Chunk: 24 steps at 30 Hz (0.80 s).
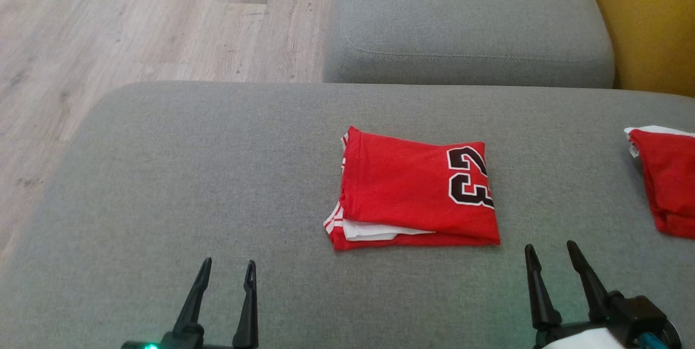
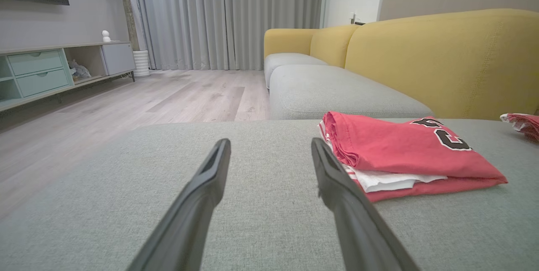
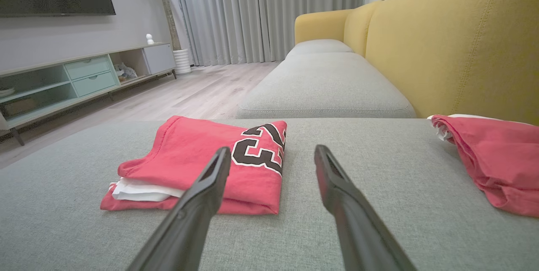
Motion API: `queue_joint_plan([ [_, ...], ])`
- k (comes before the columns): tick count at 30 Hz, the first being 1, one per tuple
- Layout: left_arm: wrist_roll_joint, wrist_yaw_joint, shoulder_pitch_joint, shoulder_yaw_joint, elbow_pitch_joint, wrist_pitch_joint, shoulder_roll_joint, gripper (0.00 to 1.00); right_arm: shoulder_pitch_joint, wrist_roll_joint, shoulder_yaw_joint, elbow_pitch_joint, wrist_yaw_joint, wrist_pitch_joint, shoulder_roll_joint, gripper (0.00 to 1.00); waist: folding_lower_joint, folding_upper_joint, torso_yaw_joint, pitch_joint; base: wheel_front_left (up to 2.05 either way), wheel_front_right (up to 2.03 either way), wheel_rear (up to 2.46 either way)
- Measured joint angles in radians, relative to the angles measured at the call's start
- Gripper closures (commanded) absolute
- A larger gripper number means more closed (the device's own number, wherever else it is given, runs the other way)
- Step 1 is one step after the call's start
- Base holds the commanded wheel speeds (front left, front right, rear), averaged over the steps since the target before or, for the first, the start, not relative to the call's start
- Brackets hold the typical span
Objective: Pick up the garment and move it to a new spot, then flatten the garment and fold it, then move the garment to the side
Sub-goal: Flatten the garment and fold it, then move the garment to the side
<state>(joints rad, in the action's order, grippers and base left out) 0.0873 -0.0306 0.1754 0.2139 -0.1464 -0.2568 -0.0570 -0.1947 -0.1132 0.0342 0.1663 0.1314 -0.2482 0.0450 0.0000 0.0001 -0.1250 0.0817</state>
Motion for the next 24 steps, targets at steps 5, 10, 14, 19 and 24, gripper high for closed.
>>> queue_joint_plan([
  [5, -0.007, 0.005, 0.0, -0.002, 0.0, 0.0, 0.0, 0.0, 0.0, 0.0, 0.0, 0.004, 0.0, 0.0, -0.001, 0.0, 0.0, 0.0, 0.002, -0.001, 0.0, 0.0, 0.0],
  [10, -0.019, 0.005, 0.0, -0.002, 0.001, 0.0, 0.0, 0.0, 0.0, 0.0, 0.002, 0.009, 0.0, 0.0, -0.001, 0.0, 0.0, 0.0, 0.005, -0.003, 0.0, 0.0, 0.0],
  [14, -0.021, 0.004, 0.0, -0.002, 0.005, 0.0, 0.0, 0.0, 0.001, 0.0, 0.006, 0.008, 0.0, 0.0, -0.001, 0.0, 0.0, 0.0, 0.008, -0.009, 0.0, 0.0, 0.0],
  [19, -0.027, 0.005, -0.002, 0.002, 0.015, 0.0, 0.0, 0.0, 0.003, -0.013, 0.005, 0.015, 0.0, 0.0, -0.001, 0.0, 0.0, 0.0, 0.01, -0.027, 0.0, 0.0, 0.0],
  [24, -0.036, 0.006, -0.005, 0.007, 0.04, 0.0, 0.0, 0.0, 0.025, -0.019, 0.001, 0.049, 0.0, 0.0, -0.001, 0.0, 0.0001, 0.0, 0.01, -0.055, 0.0, 0.0, 0.0],
])
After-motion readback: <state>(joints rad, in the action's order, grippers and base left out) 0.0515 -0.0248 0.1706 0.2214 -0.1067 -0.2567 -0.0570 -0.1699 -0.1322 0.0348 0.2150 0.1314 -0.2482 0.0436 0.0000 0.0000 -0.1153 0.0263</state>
